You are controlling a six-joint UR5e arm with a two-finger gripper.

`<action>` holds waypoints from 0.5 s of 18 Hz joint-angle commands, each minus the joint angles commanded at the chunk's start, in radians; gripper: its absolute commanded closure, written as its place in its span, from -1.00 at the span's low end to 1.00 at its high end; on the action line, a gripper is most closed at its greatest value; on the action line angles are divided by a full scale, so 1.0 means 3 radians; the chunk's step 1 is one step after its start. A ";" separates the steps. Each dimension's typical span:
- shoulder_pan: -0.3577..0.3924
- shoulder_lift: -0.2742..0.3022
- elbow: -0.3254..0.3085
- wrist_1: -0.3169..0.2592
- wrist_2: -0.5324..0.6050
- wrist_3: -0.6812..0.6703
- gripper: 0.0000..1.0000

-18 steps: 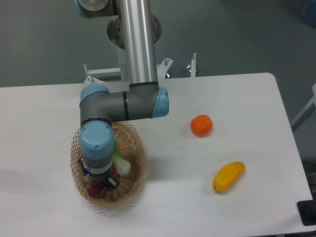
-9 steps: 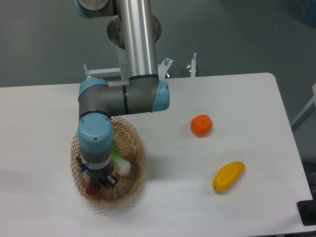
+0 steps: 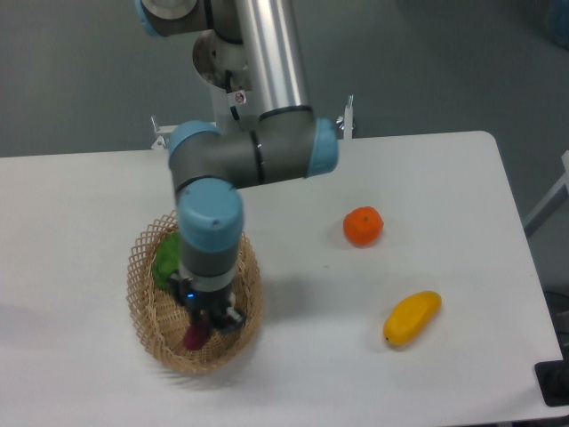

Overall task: Pick up the sweet potato from the basket
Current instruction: 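Lift the sweet potato out of the basket toward the mango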

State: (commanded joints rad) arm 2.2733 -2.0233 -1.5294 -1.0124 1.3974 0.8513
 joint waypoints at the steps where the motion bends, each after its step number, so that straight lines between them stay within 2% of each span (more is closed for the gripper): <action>1: 0.0056 -0.0005 0.0015 0.0000 0.0000 0.0005 0.77; 4: 0.0230 0.0000 0.0031 0.0005 0.0010 0.0036 0.79; 9: 0.0501 0.0056 -0.0010 -0.0005 0.0010 0.0342 0.80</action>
State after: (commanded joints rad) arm 2.4236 -2.0065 -1.5324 -1.0140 1.4005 0.9540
